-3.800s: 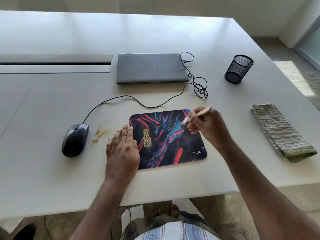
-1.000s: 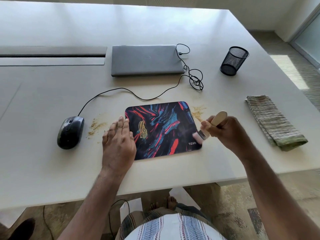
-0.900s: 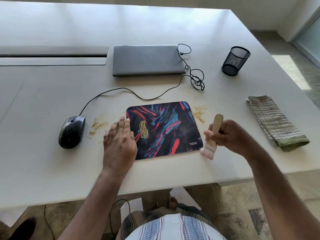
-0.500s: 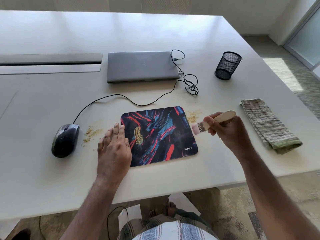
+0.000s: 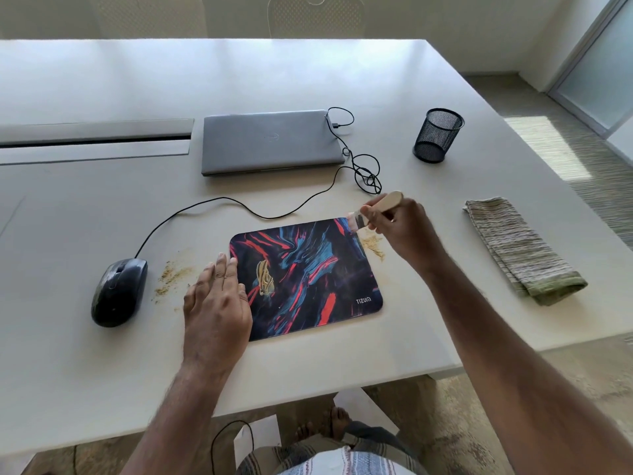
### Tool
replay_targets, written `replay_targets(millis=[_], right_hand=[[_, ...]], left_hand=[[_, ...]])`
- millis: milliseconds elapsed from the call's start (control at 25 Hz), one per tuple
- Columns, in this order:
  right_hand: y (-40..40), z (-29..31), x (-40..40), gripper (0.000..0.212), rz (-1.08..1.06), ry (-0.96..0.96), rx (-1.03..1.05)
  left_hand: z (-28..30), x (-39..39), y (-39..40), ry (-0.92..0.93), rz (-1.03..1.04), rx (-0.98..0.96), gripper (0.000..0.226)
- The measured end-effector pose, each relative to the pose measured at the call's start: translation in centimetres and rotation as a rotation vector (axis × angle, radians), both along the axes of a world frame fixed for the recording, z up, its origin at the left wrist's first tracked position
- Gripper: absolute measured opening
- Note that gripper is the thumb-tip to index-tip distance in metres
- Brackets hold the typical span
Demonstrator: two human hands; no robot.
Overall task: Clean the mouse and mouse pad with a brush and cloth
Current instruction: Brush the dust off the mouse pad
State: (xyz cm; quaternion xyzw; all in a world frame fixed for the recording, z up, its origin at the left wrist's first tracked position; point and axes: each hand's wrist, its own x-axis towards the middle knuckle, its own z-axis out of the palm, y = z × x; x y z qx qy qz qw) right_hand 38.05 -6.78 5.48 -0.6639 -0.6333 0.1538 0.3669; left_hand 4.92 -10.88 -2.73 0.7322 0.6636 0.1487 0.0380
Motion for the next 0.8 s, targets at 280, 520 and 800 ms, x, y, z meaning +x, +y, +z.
replay_targets(millis=[280,520,800], right_hand=[[-0.8,1.3,1.4,0.020,0.069,-0.037,-0.034],[-0.9,0.7,1.3,0.015,0.183,-0.108,-0.130],[-1.2,0.6,0.6,0.013,0.214,-0.134,-0.062]], left_hand=[[0.0,0.1,0.0,-0.006,0.003,0.006,0.058],[0.1,0.1,-0.1,0.013,0.000,0.014,0.058],[0.1,0.1,-0.1,0.027,0.000,0.018,0.058]])
